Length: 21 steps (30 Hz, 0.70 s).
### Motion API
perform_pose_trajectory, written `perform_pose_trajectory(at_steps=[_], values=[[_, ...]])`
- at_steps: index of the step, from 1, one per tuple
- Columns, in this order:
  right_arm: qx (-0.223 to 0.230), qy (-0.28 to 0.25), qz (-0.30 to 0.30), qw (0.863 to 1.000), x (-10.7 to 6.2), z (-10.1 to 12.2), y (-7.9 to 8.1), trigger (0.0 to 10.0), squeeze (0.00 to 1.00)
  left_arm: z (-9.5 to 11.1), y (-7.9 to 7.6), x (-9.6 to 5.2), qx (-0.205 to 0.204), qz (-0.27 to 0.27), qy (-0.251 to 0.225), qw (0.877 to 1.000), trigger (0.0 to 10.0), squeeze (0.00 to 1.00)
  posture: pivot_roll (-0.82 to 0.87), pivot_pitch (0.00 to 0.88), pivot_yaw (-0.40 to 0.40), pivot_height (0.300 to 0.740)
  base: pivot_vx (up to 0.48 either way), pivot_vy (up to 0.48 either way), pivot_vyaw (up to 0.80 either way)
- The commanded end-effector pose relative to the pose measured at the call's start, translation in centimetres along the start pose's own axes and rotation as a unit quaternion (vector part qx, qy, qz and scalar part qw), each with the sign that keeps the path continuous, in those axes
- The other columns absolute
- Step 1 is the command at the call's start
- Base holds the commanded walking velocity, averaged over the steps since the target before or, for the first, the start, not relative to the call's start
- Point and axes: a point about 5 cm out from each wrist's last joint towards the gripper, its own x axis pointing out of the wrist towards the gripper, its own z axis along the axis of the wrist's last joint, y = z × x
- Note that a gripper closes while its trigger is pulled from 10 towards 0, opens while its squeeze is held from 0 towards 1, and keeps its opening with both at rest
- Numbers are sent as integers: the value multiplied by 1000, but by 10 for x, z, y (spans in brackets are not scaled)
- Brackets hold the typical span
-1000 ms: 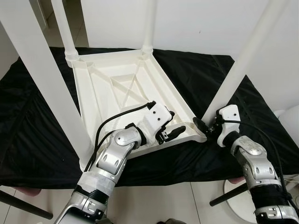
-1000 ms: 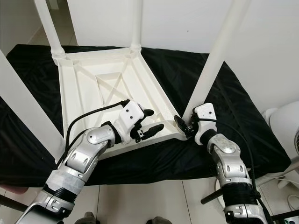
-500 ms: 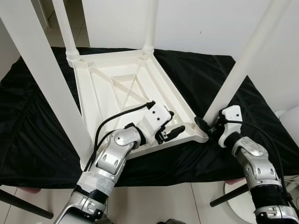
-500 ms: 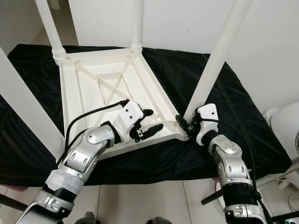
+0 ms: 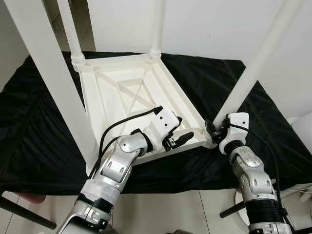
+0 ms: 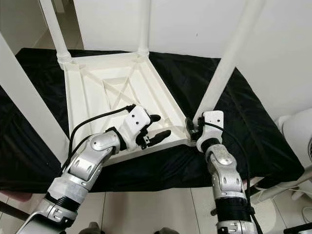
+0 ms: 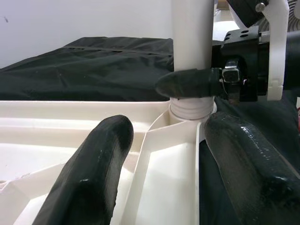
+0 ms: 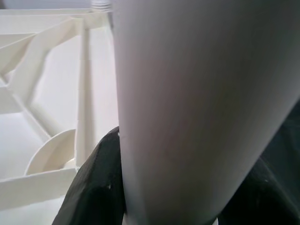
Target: Building children table
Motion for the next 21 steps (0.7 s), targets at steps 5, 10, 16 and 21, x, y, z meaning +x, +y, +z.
perform_pose_trajectory(at_steps=[5, 10, 16, 21], values=[[58, 14, -165, 984, -12, -13, 11, 10000, 0, 0, -2, 2, 1, 7, 0, 1000, 10000, 0, 31, 0, -45, 740, 0, 0, 0], [89, 14, -211, 973, -13, -12, 27, 10000, 0, 0, -3, 1, 1, 7, -1, 1000, 10000, 0, 33, 0, -42, 740, 0, 0, 0], [80, 13, -190, 978, -14, -11, 25, 10000, 55, -1, -4, 1, 2, 2, 1, 1000, 10000, 0, 29, 0, -43, 740, 0, 0, 0], [78, 11, -199, 977, -18, -10, 22, 10000, 1000, -1, -3, 1, 2, 3, 1, 1000, 10000, 0, 31, 0, -44, 740, 0, 0, 0]])
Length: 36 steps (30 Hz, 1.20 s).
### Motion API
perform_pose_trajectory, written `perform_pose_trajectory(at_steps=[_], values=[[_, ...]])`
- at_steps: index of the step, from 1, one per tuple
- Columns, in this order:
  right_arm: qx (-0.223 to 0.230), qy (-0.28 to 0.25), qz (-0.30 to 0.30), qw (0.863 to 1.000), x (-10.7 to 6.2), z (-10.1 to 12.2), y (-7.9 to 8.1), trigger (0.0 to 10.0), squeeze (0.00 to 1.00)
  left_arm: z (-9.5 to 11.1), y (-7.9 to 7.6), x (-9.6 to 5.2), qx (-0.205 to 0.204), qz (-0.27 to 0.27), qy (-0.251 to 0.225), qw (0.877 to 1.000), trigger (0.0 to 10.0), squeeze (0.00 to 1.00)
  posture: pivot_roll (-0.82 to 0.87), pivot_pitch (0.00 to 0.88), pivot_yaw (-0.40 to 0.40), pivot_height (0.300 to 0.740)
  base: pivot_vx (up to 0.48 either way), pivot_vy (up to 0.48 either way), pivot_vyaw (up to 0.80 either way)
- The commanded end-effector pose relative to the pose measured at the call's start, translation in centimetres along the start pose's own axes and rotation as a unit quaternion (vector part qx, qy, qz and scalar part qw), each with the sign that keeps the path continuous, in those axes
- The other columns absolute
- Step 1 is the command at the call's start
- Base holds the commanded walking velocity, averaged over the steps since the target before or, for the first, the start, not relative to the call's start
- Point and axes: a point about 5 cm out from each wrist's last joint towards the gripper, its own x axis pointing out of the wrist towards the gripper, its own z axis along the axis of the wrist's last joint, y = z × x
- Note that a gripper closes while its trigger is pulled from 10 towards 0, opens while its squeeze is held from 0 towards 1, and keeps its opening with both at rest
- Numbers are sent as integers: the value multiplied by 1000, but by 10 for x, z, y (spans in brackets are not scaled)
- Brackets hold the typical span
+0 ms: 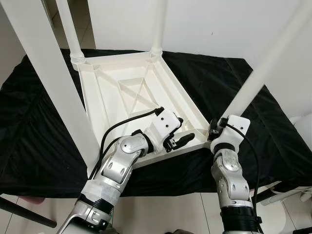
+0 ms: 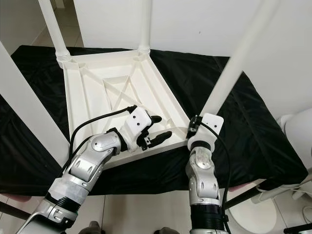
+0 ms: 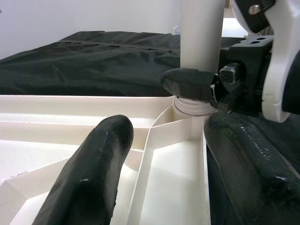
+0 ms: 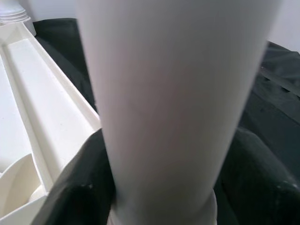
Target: Building children table
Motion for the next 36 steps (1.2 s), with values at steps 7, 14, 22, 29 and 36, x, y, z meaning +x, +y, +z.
perform_pose_trajectory(at_steps=[7, 14, 22, 29, 36], values=[[0, -14, 69, 998, -8, -2, -8, 10000, 1000, 0, -2, -1, 3, 9, 1, 1000, 10000, 0, 32, 0, -47, 740, 0, 0, 0], [1, -14, 181, 983, -9, -1, -38, 10000, 0, 0, -1, -1, 3, 12, 2, 1000, 10000, 0, 33, 0, -50, 740, 0, 0, 0], [-51, -24, 290, 955, 2, 6, -47, 10000, 0, 1, 1, 0, 3, 14, 2, 1000, 10000, 0, 29, 0, -37, 740, 0, 0, 0], [-86, -12, 360, 929, 22, 10, -37, 10000, 0, 2, 4, 2, 6, 15, -1, 1000, 10000, 0, 34, 0, -36, 740, 0, 0, 0], [-109, 27, 396, 911, 31, -2, -30, 0, 0, 4, 7, 2, 10, 22, -3, 1000, 10000, 0, 52, 0, -50, 740, 0, 0, 0]])
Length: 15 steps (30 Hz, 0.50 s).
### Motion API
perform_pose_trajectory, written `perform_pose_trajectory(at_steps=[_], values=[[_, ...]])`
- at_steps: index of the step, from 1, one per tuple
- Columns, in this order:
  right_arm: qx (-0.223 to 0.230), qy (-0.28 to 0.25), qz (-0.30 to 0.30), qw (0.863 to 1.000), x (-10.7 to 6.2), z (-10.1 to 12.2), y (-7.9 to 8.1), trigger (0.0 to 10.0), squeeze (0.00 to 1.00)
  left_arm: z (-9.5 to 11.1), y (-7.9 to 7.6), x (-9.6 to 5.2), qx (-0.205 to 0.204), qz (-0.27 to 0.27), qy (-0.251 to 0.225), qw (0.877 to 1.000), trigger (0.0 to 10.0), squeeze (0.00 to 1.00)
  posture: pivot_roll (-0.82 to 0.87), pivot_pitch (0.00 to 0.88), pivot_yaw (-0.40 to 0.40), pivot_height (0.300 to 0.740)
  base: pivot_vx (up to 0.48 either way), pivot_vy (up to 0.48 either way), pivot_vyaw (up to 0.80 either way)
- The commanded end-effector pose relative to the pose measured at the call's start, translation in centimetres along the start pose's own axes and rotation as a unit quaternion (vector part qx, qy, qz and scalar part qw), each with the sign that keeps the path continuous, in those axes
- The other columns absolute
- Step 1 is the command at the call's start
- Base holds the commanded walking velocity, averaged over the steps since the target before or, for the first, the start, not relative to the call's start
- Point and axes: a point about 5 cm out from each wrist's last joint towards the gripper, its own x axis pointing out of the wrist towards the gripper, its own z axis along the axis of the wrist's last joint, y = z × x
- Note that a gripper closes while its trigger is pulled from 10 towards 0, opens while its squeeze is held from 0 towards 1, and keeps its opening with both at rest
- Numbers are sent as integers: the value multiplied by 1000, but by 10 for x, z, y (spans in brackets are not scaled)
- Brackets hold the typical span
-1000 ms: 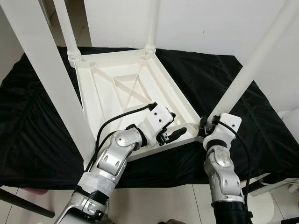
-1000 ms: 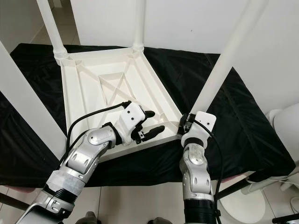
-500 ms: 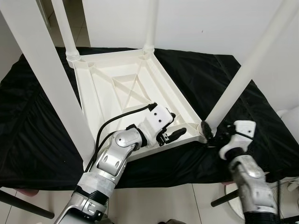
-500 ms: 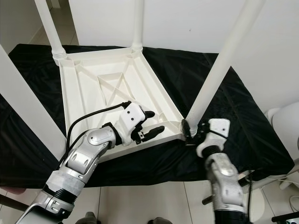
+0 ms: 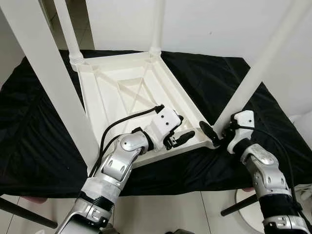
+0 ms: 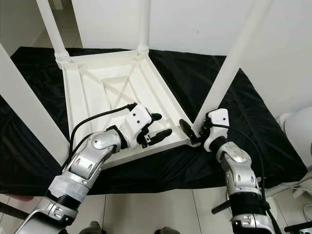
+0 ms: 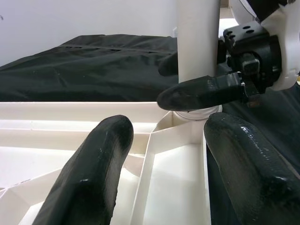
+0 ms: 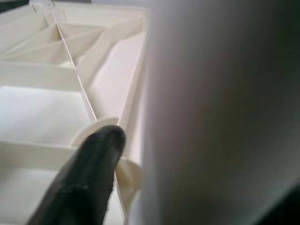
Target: Building children table
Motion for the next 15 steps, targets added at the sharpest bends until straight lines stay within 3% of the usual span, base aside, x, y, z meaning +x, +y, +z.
perform_pose_trajectory(at_steps=[1, 10, 11, 15], values=[[4, 20, 15, 1000, 0, -8, 3, 0, 0, 1, 3, 1, 4, 20, 0, 1000, 10000, 0, 52, 0, -50, 740, 0, 0, 0], [21, 36, 14, 999, -7, -23, 2, 0, 0, 1, 3, -1, 4, 23, 0, 1000, 10000, 0, 54, 0, -47, 740, 0, 0, 0], [28, 31, -2, 999, -7, -23, -1, 10000, 0, 1, 3, -1, 4, 22, -1, 1000, 10000, 0, 51, 0, -43, 740, 0, 0, 0], [35, 27, -28, 999, -7, -22, -2, 10000, 0, 1, 3, 0, 5, 20, -1, 1000, 10000, 0, 48, 0, -40, 740, 0, 0, 0]])
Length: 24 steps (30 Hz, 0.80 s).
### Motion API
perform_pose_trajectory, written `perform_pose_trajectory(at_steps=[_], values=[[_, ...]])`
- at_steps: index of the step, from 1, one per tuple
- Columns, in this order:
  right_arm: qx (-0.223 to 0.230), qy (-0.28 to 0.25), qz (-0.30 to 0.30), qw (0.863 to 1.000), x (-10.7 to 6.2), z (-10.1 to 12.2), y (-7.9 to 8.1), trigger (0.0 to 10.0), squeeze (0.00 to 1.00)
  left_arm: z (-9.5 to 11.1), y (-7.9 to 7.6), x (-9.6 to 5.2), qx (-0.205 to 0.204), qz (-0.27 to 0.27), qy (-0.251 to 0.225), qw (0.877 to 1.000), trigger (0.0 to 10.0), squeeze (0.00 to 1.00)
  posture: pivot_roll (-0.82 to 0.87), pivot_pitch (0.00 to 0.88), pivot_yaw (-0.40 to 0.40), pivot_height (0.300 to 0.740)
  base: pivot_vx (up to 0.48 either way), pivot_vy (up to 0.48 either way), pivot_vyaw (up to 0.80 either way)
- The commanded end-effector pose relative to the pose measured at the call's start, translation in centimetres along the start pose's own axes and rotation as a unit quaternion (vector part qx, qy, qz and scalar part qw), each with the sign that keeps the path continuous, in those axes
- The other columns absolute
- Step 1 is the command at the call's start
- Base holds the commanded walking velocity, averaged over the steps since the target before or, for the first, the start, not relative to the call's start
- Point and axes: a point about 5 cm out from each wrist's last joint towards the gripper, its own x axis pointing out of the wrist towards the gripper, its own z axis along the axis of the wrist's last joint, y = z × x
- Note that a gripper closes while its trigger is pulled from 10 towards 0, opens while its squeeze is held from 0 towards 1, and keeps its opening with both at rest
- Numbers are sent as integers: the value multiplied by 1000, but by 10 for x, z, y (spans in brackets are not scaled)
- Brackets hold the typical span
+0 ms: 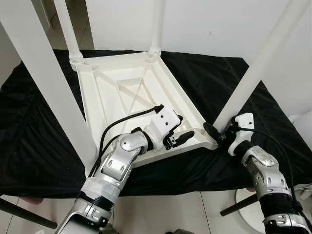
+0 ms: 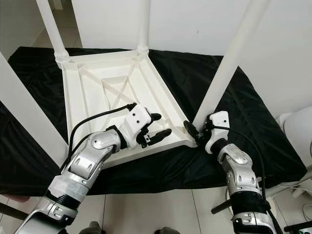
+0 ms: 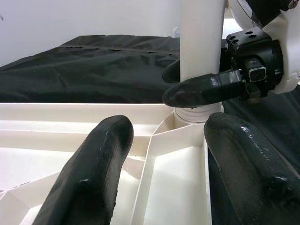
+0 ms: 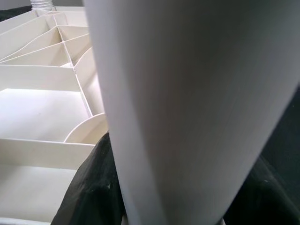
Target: Building children table
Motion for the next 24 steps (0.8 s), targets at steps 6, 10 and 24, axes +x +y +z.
perform_pose_trajectory(at_steps=[6, 10, 24], values=[[1, 50, -80, 996, -3, -18, 3, 10000, 0, 1, 2, 1, 4, 18, -1, 1000, 10000, 0, 43, 0, -39, 740, 0, 0, 0], [14, 56, -133, 989, 2, -21, 14, 10000, 0, 1, 1, 1, 4, 17, -1, 1000, 10000, 0, 41, 0, -40, 740, 0, 0, 0], [60, 58, -300, 950, 6, -20, 36, 10000, 0, -1, -2, 3, 1, 12, -3, 1000, 10000, 0, 29, 0, -46, 740, 0, 0, 0]])
